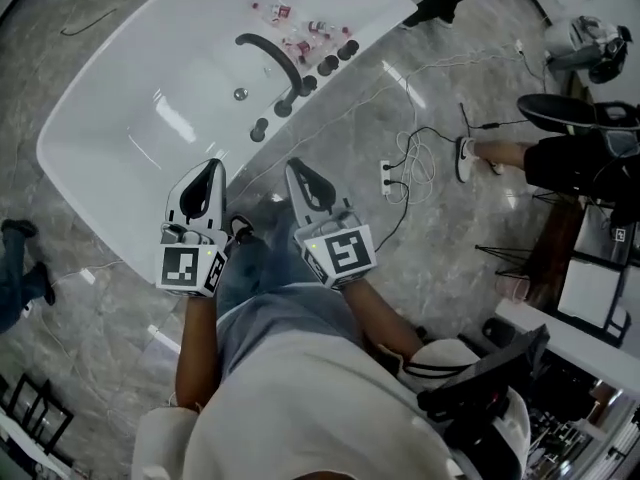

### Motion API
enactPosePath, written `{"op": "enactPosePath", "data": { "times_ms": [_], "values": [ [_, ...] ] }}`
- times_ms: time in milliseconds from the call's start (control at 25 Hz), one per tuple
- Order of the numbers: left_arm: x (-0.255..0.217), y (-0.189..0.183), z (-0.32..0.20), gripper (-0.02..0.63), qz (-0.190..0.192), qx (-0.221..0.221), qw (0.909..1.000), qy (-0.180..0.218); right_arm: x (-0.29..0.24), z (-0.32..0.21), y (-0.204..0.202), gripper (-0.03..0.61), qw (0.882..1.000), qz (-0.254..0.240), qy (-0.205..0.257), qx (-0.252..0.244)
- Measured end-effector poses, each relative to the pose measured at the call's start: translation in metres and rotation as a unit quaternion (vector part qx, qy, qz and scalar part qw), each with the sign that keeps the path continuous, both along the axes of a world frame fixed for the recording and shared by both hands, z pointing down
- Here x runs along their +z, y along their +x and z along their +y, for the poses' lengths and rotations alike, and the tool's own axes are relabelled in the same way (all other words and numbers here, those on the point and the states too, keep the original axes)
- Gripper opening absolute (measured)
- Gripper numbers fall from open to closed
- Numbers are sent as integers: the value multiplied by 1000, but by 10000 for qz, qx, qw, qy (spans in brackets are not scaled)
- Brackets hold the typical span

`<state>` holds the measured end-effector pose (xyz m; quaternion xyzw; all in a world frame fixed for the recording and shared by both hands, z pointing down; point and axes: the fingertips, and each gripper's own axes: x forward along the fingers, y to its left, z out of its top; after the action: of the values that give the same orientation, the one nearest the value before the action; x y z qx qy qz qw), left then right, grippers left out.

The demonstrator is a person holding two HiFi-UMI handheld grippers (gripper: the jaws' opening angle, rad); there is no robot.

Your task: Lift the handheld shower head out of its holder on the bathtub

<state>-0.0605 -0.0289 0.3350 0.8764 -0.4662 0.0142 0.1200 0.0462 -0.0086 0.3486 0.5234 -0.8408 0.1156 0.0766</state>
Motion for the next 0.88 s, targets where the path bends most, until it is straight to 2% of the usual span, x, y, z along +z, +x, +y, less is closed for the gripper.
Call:
{"op": "enactPosePath", "data": {
  "times_ms": [80,120,160,200,400,560,680,880],
  "values": [
    [27,7,-12,18,-29,-90,9999,67,46,-19,7,22,10000,-9,-87,-20],
    [42,10,-20,18,-60,-133,9998,119,74,-32,9,73,9998,0,-183,-49],
    [60,14,-30,18,-88,-155,9997,156,107,-47,10,172,9995,27,-298,-94],
    [79,18,-42,18,-107,-162,9997,155,142,-64,11,183,9990,81,-412,-136],
    [171,34,-98,18,-160,-354,9992,-43,318,-142,14,183,9932,663,-898,-323],
    [226,38,-134,18,-280,-632,9976,67,420,-189,18,183,9882,983,-1130,-333],
    [269,38,-150,18,-289,-627,9976,-14,469,-212,16,183,9863,1043,-1250,-266],
    [314,37,-153,18,-218,-683,9973,-132,517,-228,11,181,9845,1083,-1345,-306]
  ]
}}
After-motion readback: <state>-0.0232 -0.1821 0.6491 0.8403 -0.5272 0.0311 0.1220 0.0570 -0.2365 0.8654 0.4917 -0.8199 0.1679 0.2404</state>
